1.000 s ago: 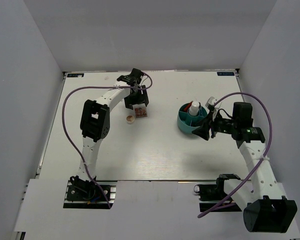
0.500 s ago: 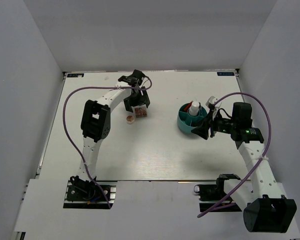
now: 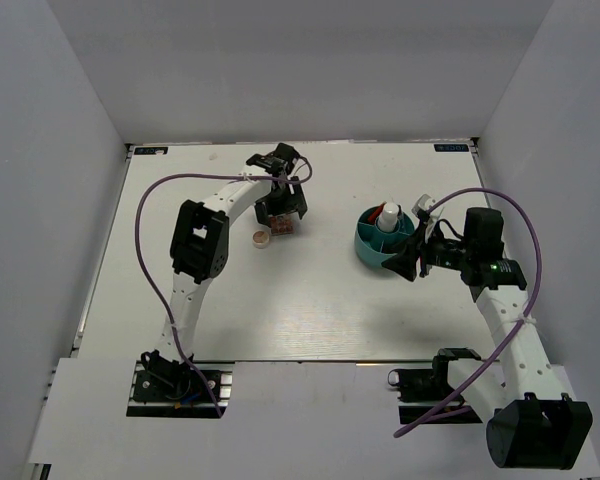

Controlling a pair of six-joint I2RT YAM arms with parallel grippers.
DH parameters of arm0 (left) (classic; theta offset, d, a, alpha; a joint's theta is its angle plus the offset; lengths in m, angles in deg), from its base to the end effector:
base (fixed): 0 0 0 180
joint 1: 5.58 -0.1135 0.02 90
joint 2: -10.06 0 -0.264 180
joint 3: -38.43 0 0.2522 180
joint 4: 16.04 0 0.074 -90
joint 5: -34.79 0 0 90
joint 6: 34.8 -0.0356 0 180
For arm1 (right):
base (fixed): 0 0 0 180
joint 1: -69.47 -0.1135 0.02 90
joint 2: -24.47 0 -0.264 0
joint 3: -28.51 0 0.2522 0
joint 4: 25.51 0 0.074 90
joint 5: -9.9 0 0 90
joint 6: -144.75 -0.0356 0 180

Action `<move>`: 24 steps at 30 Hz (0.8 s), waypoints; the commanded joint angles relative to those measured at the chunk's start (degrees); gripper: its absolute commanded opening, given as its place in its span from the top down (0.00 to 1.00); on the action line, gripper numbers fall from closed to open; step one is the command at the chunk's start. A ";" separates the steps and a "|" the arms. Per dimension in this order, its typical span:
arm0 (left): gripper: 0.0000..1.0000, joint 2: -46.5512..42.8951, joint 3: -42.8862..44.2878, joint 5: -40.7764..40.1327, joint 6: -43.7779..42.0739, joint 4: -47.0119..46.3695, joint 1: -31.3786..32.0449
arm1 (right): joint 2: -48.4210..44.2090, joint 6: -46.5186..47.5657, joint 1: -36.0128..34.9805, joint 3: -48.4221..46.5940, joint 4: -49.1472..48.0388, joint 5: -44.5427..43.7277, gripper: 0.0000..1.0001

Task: Organize the makeup

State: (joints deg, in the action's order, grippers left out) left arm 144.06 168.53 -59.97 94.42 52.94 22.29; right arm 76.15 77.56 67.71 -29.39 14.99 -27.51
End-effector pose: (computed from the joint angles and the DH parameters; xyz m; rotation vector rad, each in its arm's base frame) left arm 0.4321 -0.2252 0.1816 -0.2989 2.8282 -0.1380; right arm 0.1851 0.0340 0.2941 -0.9036 1.7793 0.7516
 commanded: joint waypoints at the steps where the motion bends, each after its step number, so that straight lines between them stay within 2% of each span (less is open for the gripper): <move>1: 0.02 0.04 1.62 -2.71 0.41 1.38 0.51 | -1.06 -0.92 0.18 0.28 -2.13 0.31 0.43; 15: 0.02 -2.69 2.40 -8.95 -1.34 0.06 0.51 | -1.58 -1.45 0.18 1.16 -2.83 0.31 0.43; 24: 0.02 -0.31 2.58 -8.96 -1.52 0.06 0.51 | -1.67 -1.71 0.09 1.34 -3.01 0.22 0.43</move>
State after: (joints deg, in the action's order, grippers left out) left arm 144.28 169.16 -67.86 93.35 53.40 22.77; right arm 75.41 76.34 67.87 -28.32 13.55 -27.55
